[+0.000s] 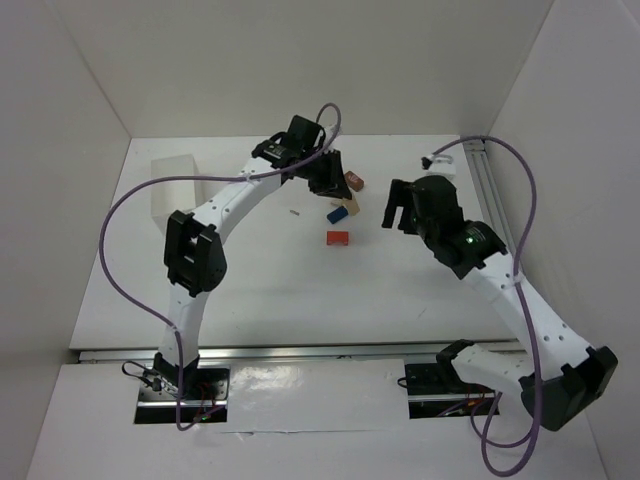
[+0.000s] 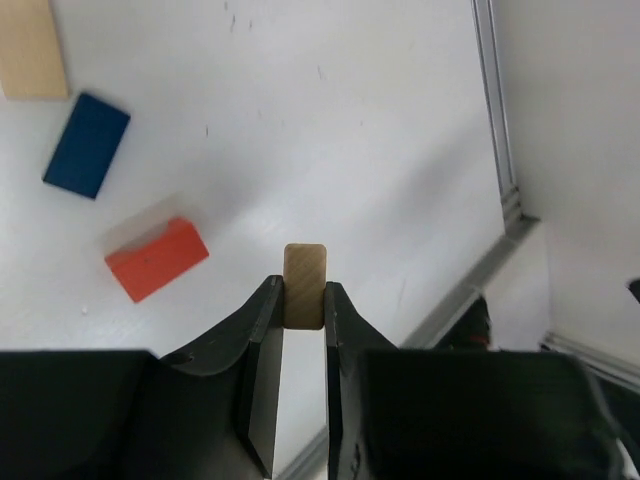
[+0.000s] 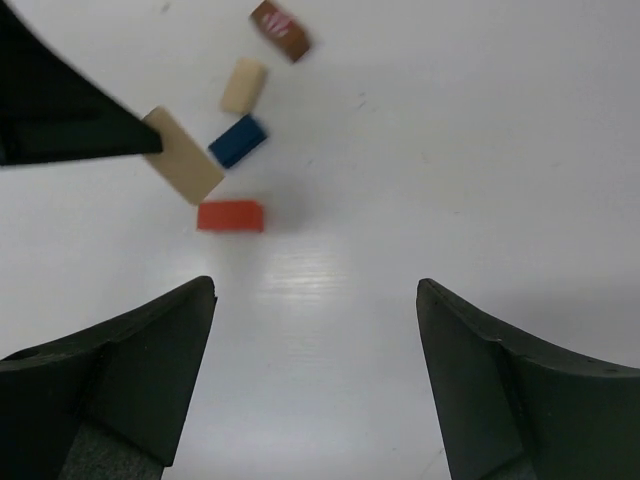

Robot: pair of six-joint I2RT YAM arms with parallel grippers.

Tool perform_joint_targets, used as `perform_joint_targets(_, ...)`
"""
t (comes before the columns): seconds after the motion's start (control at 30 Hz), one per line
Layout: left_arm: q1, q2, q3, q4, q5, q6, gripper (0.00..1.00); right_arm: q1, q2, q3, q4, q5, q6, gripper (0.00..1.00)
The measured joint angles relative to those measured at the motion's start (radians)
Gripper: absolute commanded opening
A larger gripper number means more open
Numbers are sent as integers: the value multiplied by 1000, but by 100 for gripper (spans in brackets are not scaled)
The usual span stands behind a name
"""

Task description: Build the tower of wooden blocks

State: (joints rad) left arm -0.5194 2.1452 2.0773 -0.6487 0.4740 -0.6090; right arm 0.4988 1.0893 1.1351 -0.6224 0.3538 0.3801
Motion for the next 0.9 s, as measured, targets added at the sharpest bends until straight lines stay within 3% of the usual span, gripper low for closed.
perform_joint_targets(0.33, -188, 77, 119, 46, -416, 2, 0, -8, -113, -50, -116, 276, 187, 91)
perform_joint_targets(0.9, -291, 275, 171, 198, -829, 56, 0, -9, -143, -46, -167, 377, 221, 96)
